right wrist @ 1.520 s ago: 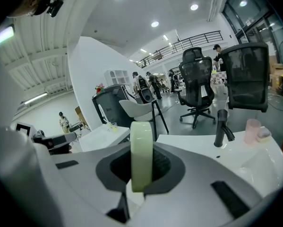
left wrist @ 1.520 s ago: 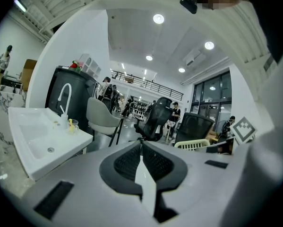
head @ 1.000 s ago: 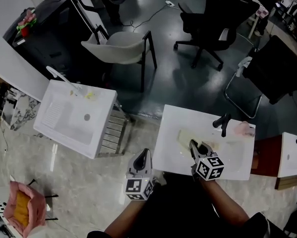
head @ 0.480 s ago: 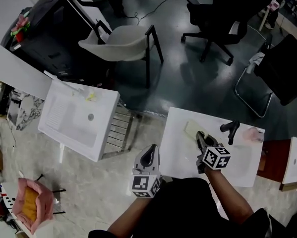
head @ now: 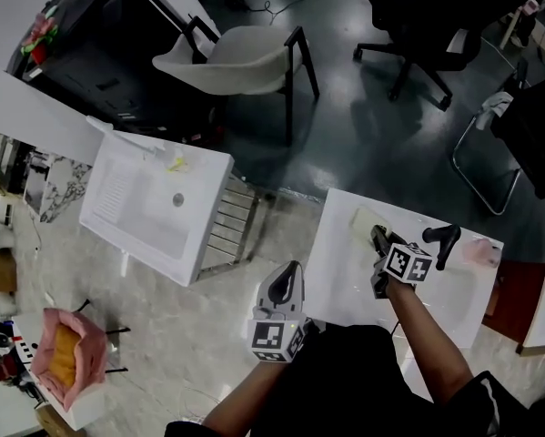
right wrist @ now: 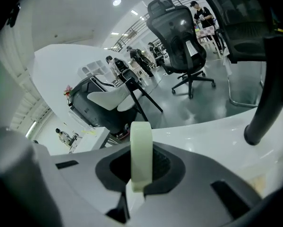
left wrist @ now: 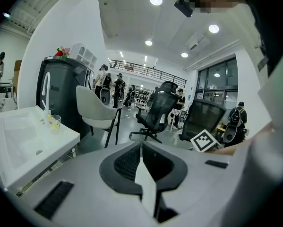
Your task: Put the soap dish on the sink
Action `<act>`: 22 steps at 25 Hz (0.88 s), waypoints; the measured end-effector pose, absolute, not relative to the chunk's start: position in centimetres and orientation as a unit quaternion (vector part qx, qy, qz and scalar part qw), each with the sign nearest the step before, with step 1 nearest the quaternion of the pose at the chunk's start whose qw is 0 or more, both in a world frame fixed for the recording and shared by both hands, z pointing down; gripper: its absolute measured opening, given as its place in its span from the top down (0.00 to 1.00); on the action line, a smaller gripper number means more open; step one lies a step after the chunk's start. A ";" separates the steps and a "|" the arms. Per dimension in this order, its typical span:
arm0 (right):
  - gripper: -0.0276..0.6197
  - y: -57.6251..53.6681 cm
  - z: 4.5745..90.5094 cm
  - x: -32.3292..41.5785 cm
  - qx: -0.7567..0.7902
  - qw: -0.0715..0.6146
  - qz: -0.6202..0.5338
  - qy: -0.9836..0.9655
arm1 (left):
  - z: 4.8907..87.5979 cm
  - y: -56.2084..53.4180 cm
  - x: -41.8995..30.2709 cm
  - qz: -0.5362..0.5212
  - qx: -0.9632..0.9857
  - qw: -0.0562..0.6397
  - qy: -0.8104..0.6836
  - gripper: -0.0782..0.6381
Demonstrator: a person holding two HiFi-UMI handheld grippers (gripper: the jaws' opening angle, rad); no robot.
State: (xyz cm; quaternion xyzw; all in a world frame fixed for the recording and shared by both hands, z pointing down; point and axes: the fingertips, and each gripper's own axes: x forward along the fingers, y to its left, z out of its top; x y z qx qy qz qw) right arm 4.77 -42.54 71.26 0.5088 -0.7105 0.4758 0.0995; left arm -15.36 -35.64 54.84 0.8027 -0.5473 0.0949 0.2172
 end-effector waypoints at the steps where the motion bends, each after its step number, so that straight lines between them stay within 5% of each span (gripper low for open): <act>1: 0.92 -42.8 71.9 4.8 0.509 0.104 0.481 -0.707 | 54.8 -35.6 -15.5 0.095 0.802 0.216 -0.549 0.87; 22: 0.91 -47.8 76.8 2.1 0.470 0.091 0.555 -0.680 | 55.6 -34.5 -19.7 0.093 0.774 0.241 -0.578 0.87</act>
